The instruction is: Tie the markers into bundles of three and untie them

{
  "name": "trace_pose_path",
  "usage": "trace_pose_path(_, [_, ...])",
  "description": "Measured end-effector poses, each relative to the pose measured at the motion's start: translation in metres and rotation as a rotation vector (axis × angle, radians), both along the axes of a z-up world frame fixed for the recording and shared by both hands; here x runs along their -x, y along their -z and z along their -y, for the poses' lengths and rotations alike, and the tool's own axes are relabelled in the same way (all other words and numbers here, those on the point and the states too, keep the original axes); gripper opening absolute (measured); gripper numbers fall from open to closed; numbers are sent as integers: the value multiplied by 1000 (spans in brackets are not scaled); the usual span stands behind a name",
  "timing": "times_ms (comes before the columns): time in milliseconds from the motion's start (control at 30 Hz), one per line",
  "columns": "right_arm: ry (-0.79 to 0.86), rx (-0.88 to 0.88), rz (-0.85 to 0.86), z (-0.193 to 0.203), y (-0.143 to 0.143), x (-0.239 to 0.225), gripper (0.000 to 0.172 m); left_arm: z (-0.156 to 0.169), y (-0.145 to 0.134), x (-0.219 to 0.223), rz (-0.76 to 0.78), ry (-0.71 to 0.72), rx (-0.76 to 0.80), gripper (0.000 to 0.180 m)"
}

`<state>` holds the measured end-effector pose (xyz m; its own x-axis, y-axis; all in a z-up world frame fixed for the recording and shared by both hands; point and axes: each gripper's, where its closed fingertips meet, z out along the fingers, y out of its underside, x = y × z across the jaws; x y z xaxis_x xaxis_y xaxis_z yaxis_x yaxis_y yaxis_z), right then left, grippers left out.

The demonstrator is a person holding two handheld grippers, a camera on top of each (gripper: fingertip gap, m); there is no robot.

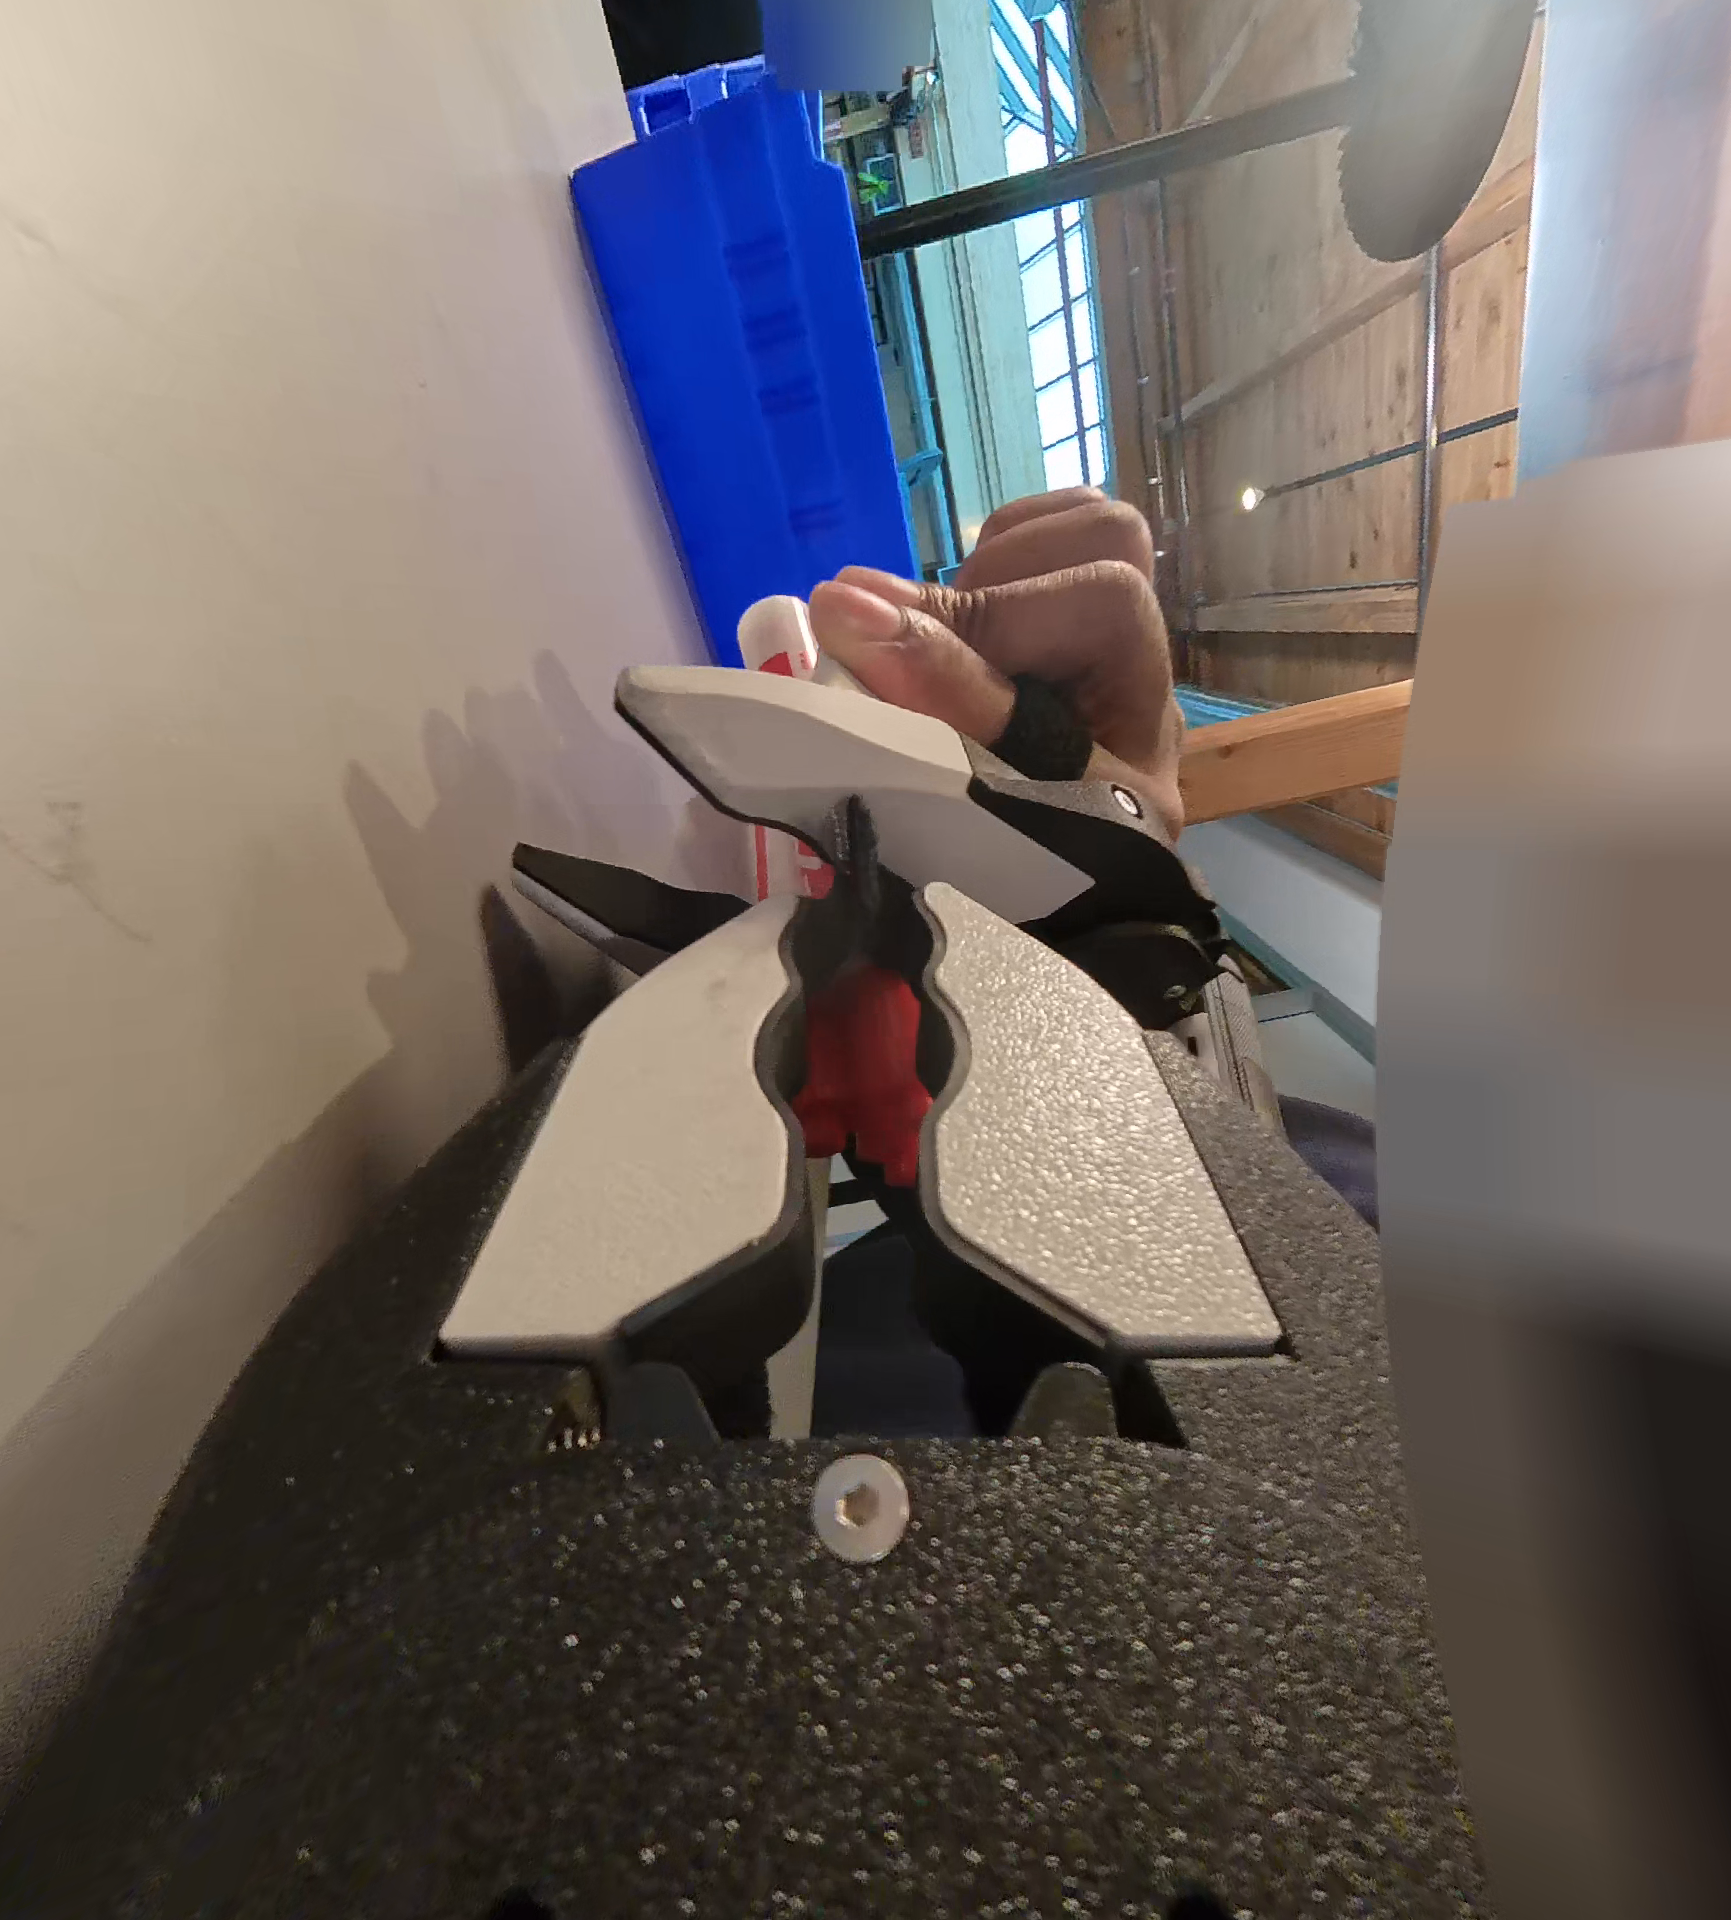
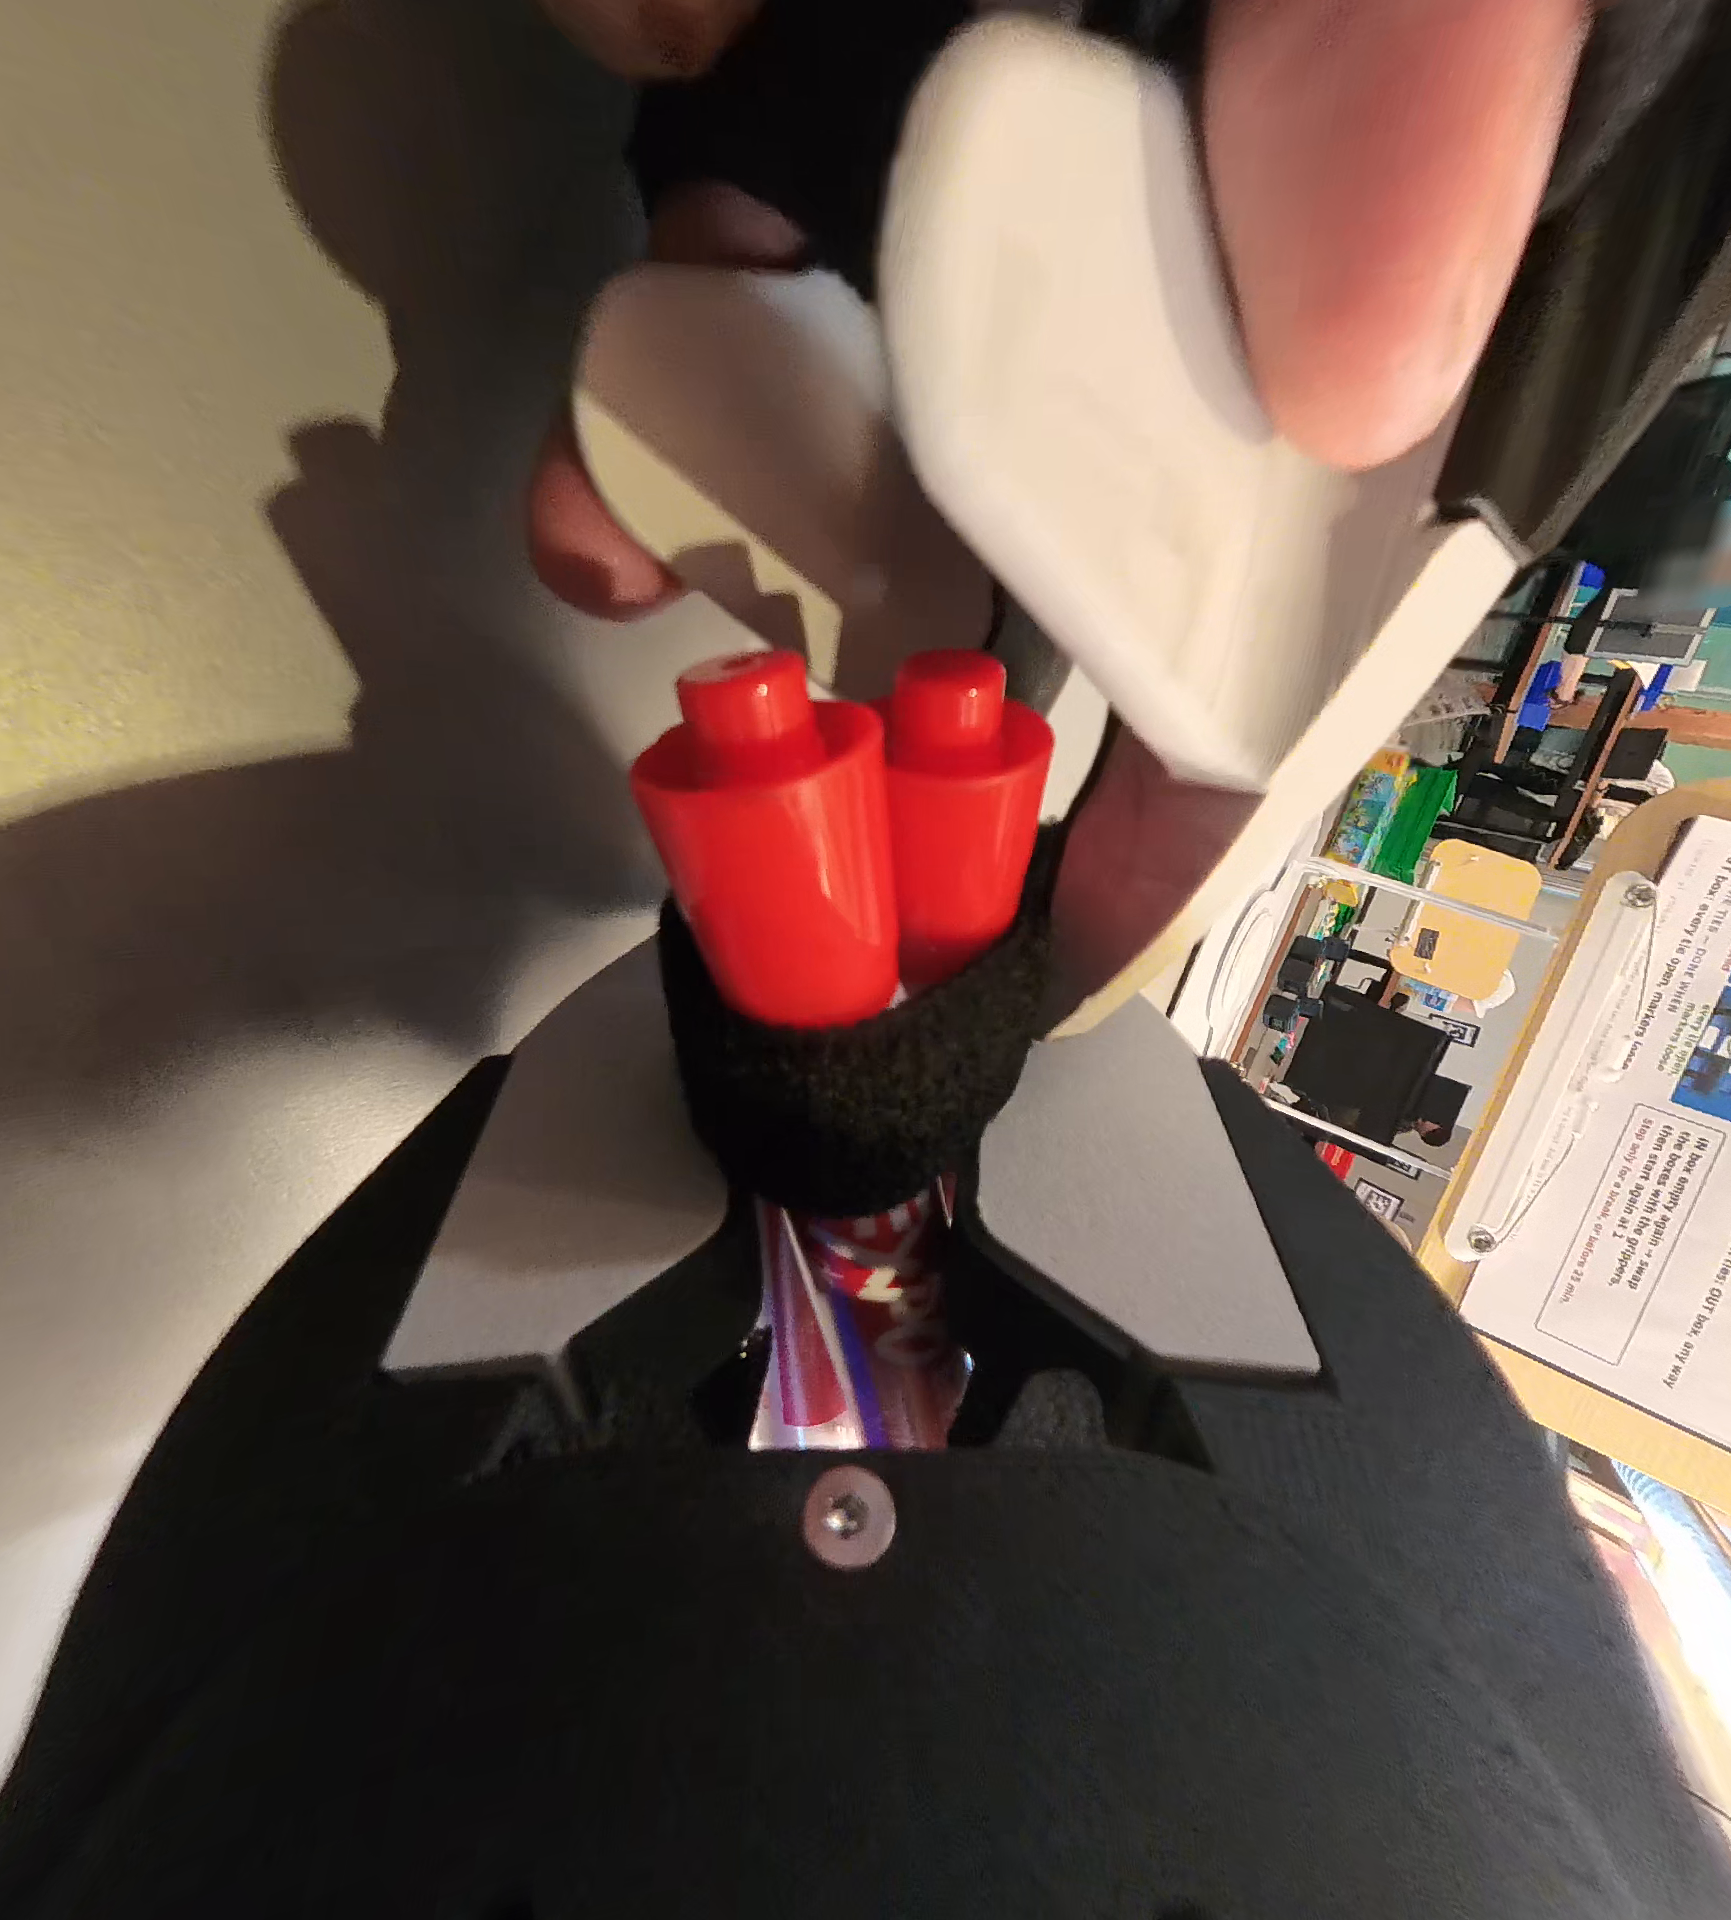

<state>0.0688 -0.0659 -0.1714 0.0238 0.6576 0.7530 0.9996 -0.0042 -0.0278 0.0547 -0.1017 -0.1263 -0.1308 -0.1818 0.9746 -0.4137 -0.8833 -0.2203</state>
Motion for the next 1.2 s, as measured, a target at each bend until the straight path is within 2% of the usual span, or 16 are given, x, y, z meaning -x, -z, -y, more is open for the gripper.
trace_pose_path(133, [-1, -4, -4, -1, -1, 1, 41, -2, 0, 1, 3, -10, -56, 13])
trace_pose_path(200, [-6, 1, -20, 0, -2, 3, 41, -5, -2, 2, 13, -22, -64, 5])
trace_pose_path(933, [-49, -194, 37, -12, -23, 4, 43, -12, -10, 7, 57, -38, -155, 4])
trace_pose_path(1200, [-28, -262, 23, -17, -33, -4, 44, -16, -17, 7, 102, -32, -233, 4])
